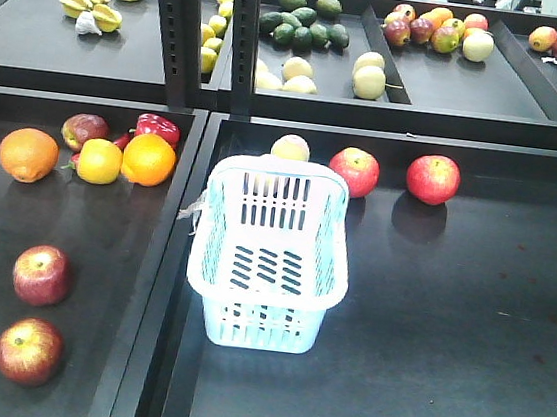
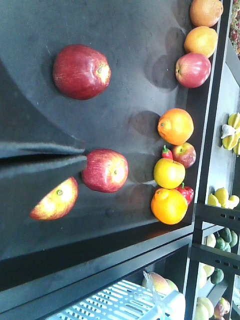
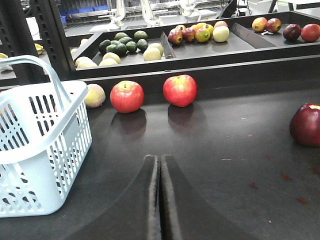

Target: Pick three apples into basket with both arms

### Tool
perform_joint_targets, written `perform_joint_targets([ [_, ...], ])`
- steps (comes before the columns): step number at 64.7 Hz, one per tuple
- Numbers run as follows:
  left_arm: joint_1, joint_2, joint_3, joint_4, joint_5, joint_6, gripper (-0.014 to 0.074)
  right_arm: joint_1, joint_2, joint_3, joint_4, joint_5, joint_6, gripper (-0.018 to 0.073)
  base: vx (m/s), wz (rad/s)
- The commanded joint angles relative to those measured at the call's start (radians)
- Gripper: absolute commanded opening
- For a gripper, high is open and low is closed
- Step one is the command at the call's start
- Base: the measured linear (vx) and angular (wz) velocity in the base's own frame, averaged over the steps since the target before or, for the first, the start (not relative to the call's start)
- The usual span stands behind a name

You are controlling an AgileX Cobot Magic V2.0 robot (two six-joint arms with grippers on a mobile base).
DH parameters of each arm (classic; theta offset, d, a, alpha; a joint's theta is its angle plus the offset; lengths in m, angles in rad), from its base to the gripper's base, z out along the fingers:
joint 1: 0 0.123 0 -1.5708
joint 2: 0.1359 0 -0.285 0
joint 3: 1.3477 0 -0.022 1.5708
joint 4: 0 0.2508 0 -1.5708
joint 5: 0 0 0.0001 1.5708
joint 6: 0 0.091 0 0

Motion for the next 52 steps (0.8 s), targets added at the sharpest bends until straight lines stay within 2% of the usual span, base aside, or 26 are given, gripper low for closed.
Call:
perform_joint_targets([
  [1, -0.006, -0.006, 0.008, -0.006, -0.068, -0.010, -0.0006, -0.008, -0.004, 0.006, -0.002, -0.072, 0.000, -0.0009, 0.00, 0.00],
  [52, -0.006, -0.006, 0.008, -0.005, -0.065, 0.012, -0.0006, -0.008, -0.004, 0.006, -0.002, -0.072, 0.000, -0.0009, 0.00, 0.00],
])
